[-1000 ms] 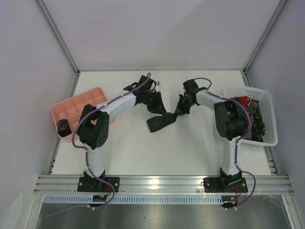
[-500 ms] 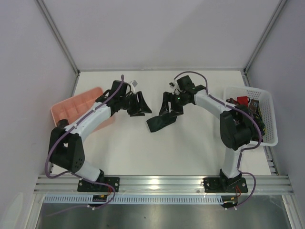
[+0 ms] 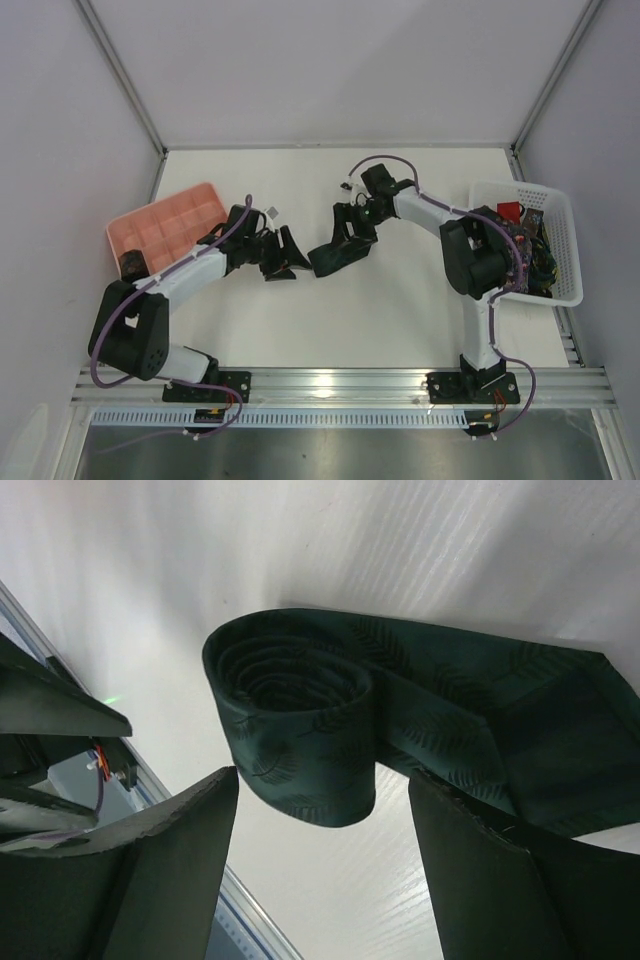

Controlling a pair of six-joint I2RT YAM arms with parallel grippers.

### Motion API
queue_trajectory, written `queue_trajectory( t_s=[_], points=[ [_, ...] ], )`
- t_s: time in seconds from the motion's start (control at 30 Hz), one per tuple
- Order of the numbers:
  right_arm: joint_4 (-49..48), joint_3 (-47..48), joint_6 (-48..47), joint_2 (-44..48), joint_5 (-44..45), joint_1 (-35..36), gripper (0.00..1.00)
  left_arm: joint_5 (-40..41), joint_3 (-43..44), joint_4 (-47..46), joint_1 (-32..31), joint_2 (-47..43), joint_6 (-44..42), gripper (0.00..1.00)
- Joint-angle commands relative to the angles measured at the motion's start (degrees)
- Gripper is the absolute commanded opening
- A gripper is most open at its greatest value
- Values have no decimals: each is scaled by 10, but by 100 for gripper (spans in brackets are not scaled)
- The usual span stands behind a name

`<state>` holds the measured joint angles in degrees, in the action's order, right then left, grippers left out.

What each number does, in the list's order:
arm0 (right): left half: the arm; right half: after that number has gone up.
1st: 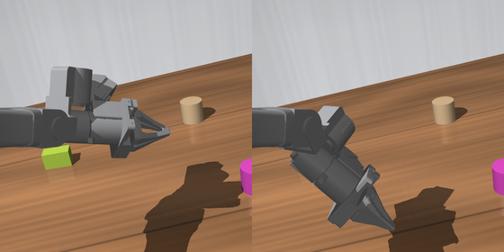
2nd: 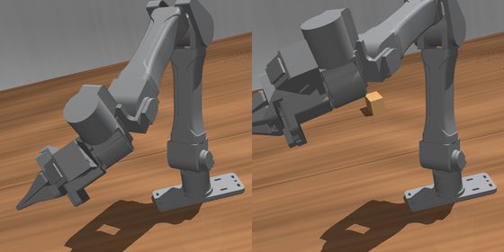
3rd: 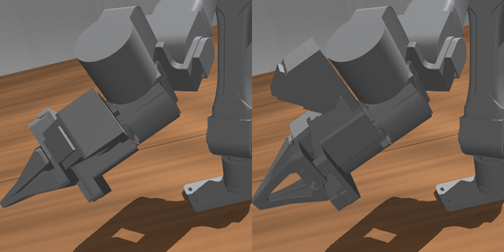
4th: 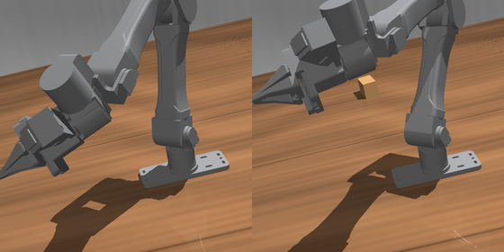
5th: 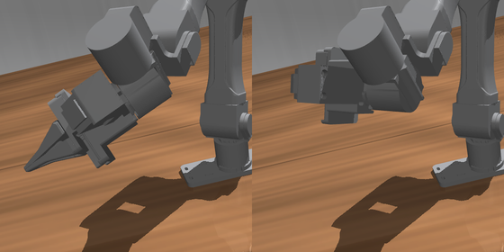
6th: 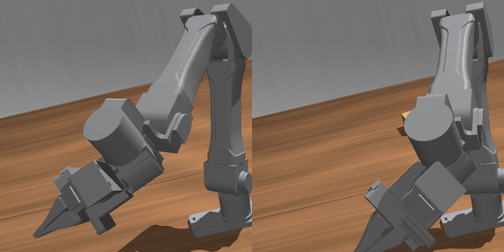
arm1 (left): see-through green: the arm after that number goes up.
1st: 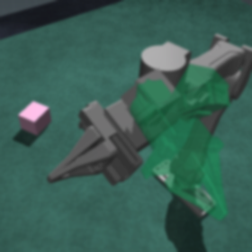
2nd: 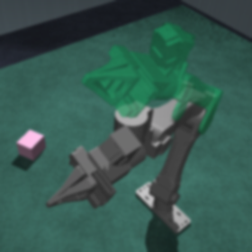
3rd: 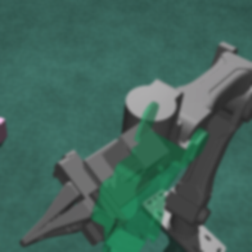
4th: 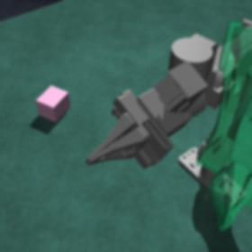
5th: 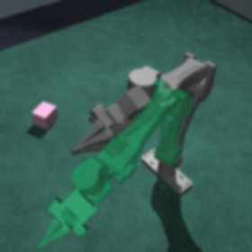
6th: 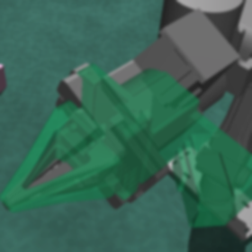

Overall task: Roll the ties
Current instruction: Roll the tie

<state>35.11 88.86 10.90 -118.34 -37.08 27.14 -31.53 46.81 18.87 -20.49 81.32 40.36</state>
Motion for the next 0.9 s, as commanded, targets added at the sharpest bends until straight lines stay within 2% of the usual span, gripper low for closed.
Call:
queue_trajectory(
  t_s=[0.0, 0.5, 0.67, 0.73, 0.87],
  points=[
    [4, 34, -34, -15, -12, -1, 75, -9, -8, -42, 11, -28, 18, 65],
    [0, 60, -22, -58, -40, 8, 61, -20, -42, -68, 26, -19, 27, 67],
    [-16, 54, -8, -63, -47, 5, 50, -26, -46, -86, 29, 0, 40, 71],
    [-25, 52, 2, -65, -47, 1, 43, -33, -40, -91, 29, 18, 43, 71],
    [-32, 53, 8, -69, -34, -3, 34, -42, -37, -117, 29, 47, 60, 70]
  ],
)
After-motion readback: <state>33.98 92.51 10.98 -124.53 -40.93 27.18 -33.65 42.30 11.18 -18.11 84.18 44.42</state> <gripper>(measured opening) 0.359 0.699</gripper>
